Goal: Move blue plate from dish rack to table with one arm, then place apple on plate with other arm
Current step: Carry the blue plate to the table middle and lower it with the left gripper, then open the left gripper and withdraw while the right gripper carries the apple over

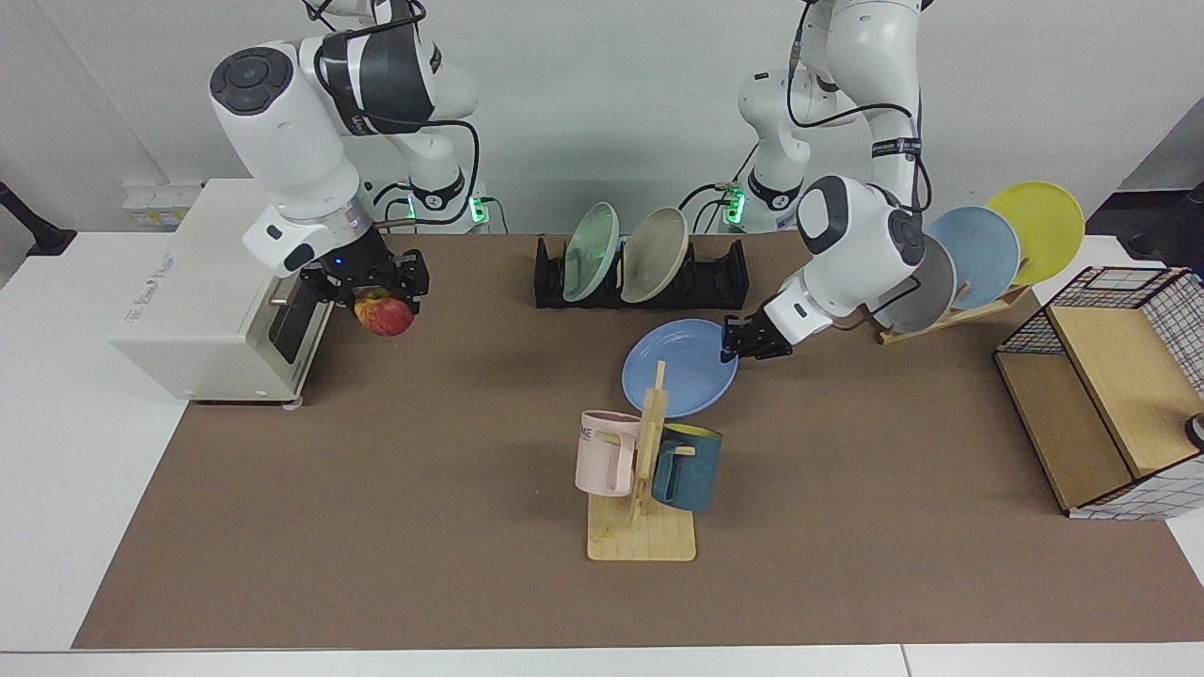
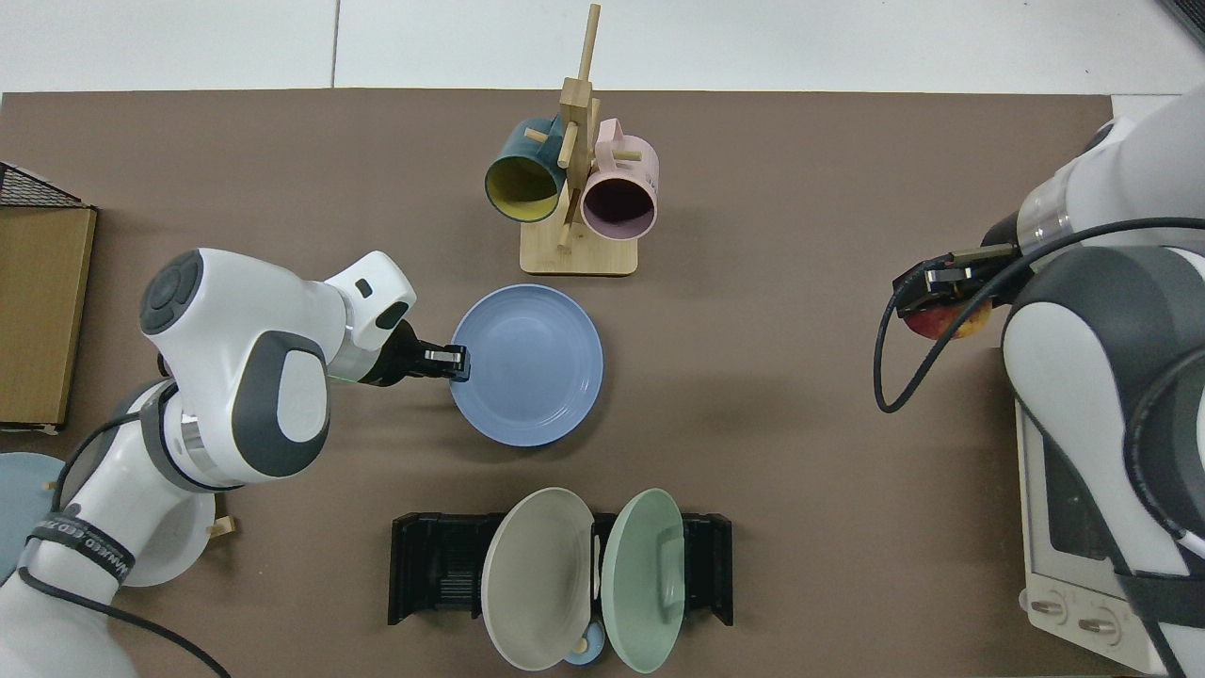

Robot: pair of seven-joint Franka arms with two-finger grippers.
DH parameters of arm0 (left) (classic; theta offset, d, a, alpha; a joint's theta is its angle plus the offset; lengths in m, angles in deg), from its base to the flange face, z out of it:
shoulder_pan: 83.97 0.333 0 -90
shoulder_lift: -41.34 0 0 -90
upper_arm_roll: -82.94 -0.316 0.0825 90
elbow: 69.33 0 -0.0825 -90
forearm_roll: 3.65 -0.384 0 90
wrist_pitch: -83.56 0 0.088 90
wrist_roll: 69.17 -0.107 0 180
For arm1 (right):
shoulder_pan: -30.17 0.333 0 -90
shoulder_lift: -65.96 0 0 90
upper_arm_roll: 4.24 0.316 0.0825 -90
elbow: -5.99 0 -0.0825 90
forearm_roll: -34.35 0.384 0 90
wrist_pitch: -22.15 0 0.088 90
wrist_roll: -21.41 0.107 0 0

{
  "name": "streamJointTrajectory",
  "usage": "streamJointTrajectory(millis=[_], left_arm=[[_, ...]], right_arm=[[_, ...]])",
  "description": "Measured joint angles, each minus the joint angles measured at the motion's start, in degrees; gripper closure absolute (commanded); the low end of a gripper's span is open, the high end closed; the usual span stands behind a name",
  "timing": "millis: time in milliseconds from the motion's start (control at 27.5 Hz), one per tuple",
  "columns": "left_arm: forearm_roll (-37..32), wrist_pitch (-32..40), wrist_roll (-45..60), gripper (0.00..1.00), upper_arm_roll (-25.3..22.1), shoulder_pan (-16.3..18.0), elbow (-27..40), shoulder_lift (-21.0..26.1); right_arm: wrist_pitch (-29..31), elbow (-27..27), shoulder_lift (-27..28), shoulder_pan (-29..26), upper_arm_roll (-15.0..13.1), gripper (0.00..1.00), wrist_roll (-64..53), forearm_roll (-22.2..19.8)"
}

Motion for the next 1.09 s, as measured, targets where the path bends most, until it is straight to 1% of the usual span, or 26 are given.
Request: streamJointTrajectory(millis=[109, 218, 328, 364, 473, 546, 583, 619, 692, 765, 838, 910, 983, 1056, 1092], left_arm=[[-0.1, -1.81, 0.44, 1.0, 0.01, -0.94, 0.76, 0.15], [-0.17, -2.57, 0.51, 1.0, 0.06, -1.14, 1.16, 0.21], [-0.45, -2.64, 0.51, 0.92, 0.06, -1.17, 1.23, 0.24], [-0.73, -2.66, 0.51, 0.87, 0.06, -1.18, 1.25, 0.24], [-2.14, -3.0, 0.67, 0.63, 0.05, -1.33, 1.34, 0.25], [-3.33, -3.75, 0.89, 0.45, 0.05, -1.54, 1.39, 0.28], [-4.01, -4.08, 1.02, 0.4, 0.05, -1.63, 1.41, 0.3], [-4.6, -4.34, 1.13, 0.38, 0.05, -1.68, 1.42, 0.34], [-5.54, -4.73, 1.22, 0.28, 0.05, -1.71, 1.42, 0.4], [-6.19, -4.79, 1.24, 0.23, 0.0, -1.71, 1.39, 0.4], [-6.98, -4.81, 1.28, 0.17, -0.12, -1.71, 1.24, 0.38], [-8.14, -4.82, 1.42, 0.12, -0.35, -1.7, 0.94, 0.24], [-9.8, -4.71, 1.91, 0.09, -0.62, -1.68, 0.47, -0.16], [-12.19, -3.95, 2.83, 0.01, -0.82, -1.65, -0.35, -0.76], [-13.72, -2.97, 3.46, 0.01, -0.91, -1.63, -0.98, -1.19]], right_arm=[[0.0, 0.45, -0.12, 0.31, 0.13, 1.0, 0.89, 0.0], [0.0, 0.63, -0.16, 0.93, 0.19, 1.0, 2.0, 0.0], [0.03, 0.98, -0.21, 1.63, 0.27, 1.0, 3.04, 0.0], [0.04, 1.14, -0.22, 1.77, 0.31, 1.0, 3.32, 0.01], [0.1, 1.76, -0.29, 2.19, 0.37, 1.0, 3.89, 0.05], [0.48, 2.26, -0.34, 2.45, 0.44, 1.0, 4.2, 0.07], [0.72, 2.49, -0.37, 2.54, 0.51, 1.0, 4.47, 0.08], [0.85, 2.67, -0.39, 2.63, 0.56, 1.0, 4.71, 0.09], [1.01, 2.99, -0.48, 3.02, 0.58, 1.0, 5.16, 0.15], [1.1, 3.2, -0.6, 3.32, 0.62, 1.0, 5.6, 0.16], [1.36, 3.36, -0.74, 3.57, 0.63, 1.0, 5.9, 0.16], [2.09, 3.45, -0.83, 3.68, 0.63, 1.0, 6.02, 0.16], [2.77, 3.52, -0.83, 3.74, 0.64, 1.0, 6.18, 0.18], [3.36, 3.68, -0.83, 4.02, 0.69, 1.0, 6.75, 0.23], [3.79, 3.79, -0.82, 4.32, 0.71, 1.0, 7.12, 0.24]])
